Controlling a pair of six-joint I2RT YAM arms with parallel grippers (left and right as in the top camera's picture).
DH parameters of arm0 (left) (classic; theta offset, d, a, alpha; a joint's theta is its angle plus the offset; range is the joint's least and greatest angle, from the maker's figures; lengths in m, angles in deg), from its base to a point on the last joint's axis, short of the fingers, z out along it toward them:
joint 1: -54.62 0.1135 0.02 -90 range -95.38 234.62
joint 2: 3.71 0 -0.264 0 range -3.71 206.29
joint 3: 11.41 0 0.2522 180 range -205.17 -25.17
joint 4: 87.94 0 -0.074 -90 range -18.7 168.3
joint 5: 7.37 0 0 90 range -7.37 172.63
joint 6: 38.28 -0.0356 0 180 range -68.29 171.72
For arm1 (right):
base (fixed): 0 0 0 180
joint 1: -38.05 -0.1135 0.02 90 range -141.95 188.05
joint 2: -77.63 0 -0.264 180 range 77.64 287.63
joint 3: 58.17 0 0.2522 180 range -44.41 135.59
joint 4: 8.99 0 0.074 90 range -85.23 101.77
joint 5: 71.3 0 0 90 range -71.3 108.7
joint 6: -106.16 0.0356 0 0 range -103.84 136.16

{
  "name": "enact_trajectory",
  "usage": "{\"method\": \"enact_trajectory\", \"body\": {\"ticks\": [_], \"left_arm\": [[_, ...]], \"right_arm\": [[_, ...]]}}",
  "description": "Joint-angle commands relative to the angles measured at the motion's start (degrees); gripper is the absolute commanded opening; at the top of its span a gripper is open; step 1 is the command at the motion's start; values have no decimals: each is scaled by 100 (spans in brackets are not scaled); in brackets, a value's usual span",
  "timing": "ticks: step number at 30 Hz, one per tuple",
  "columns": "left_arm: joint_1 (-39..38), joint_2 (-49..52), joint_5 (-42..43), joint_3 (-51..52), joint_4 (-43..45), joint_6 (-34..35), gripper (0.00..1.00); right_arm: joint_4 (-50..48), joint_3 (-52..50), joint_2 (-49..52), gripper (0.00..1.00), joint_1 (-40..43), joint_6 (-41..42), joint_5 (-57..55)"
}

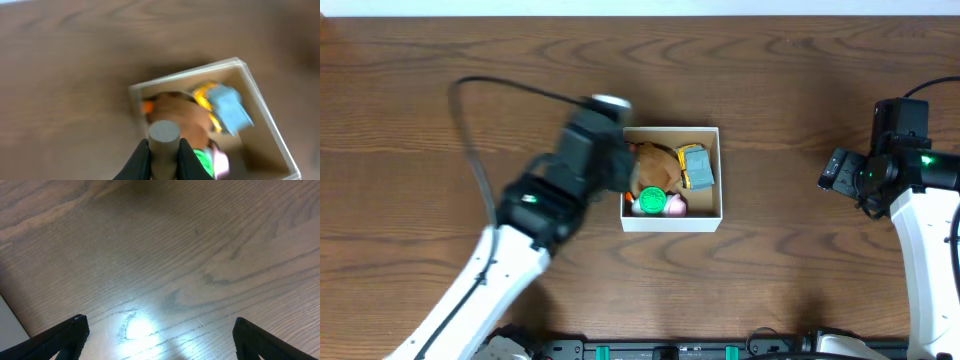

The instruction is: Pack container

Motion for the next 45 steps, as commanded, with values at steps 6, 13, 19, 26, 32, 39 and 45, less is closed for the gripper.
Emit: {"method": "enact_trajectory", "body": {"ticks": [6,13,19,26,32,39,45], "left_arm": [[-946,1003,-26,-50,203,-2743,6],[-951,1655,-26,-50,223,-3018,7],[-951,1663,-85,-50,352,-3032,65],[-859,1228,-140,-50,352,-2514,98],[-116,564,-719,-50,52,-1060,98],[1270,22,-717,-50,-472,-557,98],[2046,-26,-343,-50,-769,-90,98]], "right_arm": [[0,-26,20,95,52,-72,-39],[0,-26,20,95,52,-72,-39],[0,-26,20,95,52,-72,-39],[-160,-26,17,96,13,-463,389],[-444,-24,13,99,-313,-892,841],[-892,-24,15,99,-1091,-1038,841],[-1150,-24,15,99,-1351,-1102,835]]}}
